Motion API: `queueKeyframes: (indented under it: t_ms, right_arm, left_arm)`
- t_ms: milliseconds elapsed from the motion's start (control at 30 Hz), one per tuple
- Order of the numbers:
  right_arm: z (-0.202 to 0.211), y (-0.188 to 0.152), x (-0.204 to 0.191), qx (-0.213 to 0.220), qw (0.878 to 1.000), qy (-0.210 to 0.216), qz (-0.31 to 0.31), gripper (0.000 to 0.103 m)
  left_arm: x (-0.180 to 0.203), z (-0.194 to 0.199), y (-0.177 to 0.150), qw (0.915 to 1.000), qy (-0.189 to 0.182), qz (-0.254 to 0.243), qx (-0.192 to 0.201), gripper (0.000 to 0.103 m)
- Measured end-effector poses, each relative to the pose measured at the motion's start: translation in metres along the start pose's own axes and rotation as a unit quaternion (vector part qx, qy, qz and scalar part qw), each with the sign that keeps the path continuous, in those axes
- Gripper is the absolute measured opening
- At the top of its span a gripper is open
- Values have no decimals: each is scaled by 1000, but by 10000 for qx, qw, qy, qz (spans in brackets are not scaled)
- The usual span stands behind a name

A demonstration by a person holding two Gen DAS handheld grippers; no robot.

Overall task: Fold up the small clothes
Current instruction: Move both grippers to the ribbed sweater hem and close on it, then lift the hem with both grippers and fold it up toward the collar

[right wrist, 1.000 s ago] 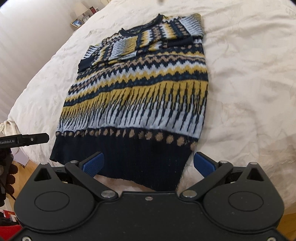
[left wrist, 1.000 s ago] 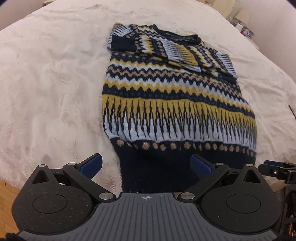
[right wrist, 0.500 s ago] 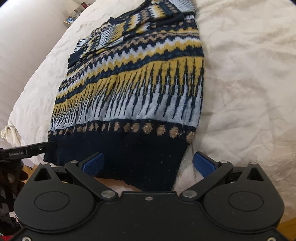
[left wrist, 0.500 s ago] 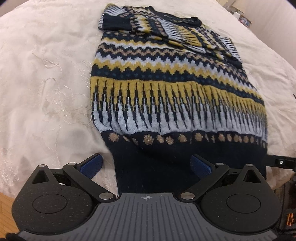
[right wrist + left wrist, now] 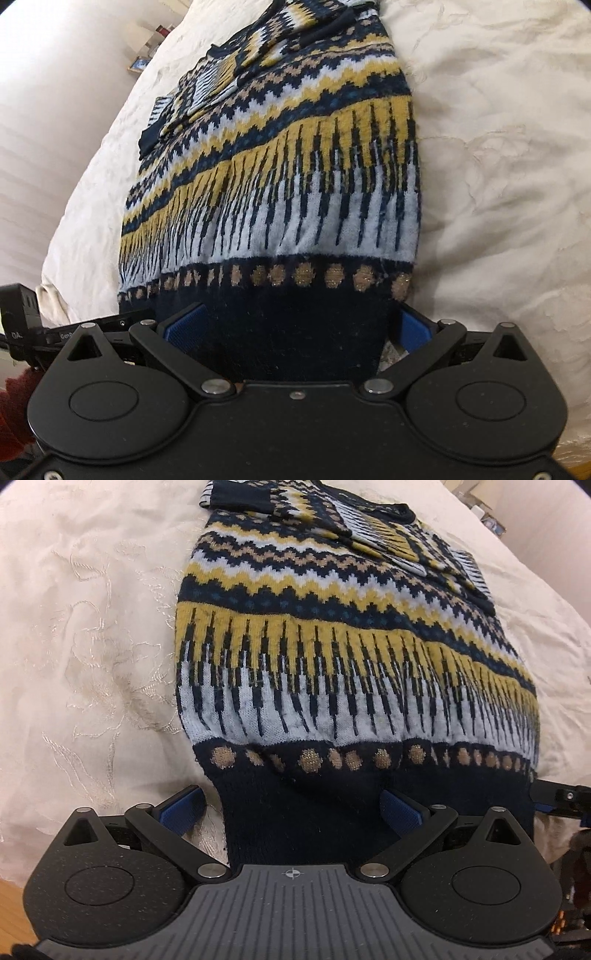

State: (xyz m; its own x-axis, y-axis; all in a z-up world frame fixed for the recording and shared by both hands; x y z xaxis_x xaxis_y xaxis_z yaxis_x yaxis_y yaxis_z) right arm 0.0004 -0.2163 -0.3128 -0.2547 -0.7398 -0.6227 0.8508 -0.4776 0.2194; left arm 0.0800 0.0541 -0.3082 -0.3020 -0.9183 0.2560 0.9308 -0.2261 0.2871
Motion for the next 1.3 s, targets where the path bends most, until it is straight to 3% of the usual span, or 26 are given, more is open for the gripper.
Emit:
queueKeyframes:
  t_ms: [200,267,400,633,733,767,800,833,867,900,1300]
  right_arm:
    - [2,-3,0,30,10000,-13,60,103]
    - [2,-3,-2,22,10000,-21,32,103]
    - [2,-5,-3,-9,10000,13,43,103]
    - [6,-6,-1,-22,9999,130,-51,100]
    - [9,-6,2,22,10000,32,-63,82]
    - [10,-6,4,26,10000,4,-84,67]
    - [11,-7,5,5,9999,-23,-115,51]
    - [11,-7,6,-35,9999,-1,-151,43]
    - [12,-8,6,-87,9998,24,-189,23]
    - [13,-9,6,-111,9997,61,-198,15]
    - [71,20,-38,655,9965,475,210,14]
  left_arm:
    - [1,9,-5,9999,-40,87,69,100]
    - [2,13,-8,10000,-3,29,91,88]
    - [1,21,-13,9998,-139,122,115,81]
    - [-3,26,-14,9987,-265,336,258,47]
    - [-4,28,-14,9981,-289,417,346,27]
    - [-4,28,-14,9979,-309,430,379,15]
    - [-4,29,-14,9973,-388,469,399,13]
    - [-5,31,-14,9967,-442,531,423,10]
    - [-5,34,-13,9960,-473,591,468,9]
    - [-5,37,-12,9953,-506,640,529,8]
    - [16,112,36,9826,-899,728,1456,8]
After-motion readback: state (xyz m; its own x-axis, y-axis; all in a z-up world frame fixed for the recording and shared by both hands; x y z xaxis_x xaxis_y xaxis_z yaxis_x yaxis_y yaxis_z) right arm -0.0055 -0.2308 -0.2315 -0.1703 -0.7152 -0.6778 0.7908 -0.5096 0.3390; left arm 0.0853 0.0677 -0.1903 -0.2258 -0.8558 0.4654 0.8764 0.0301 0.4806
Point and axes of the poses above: each gripper's, at about its wrist camera, not at the fingertips, and z roughly against the way its jaws point, x to its right, y to its top, the point moved 8 cm from there along -z, roughly the way its jaws point, and after that the axes turned 6 degrees about -x, right-handed, at the moved point
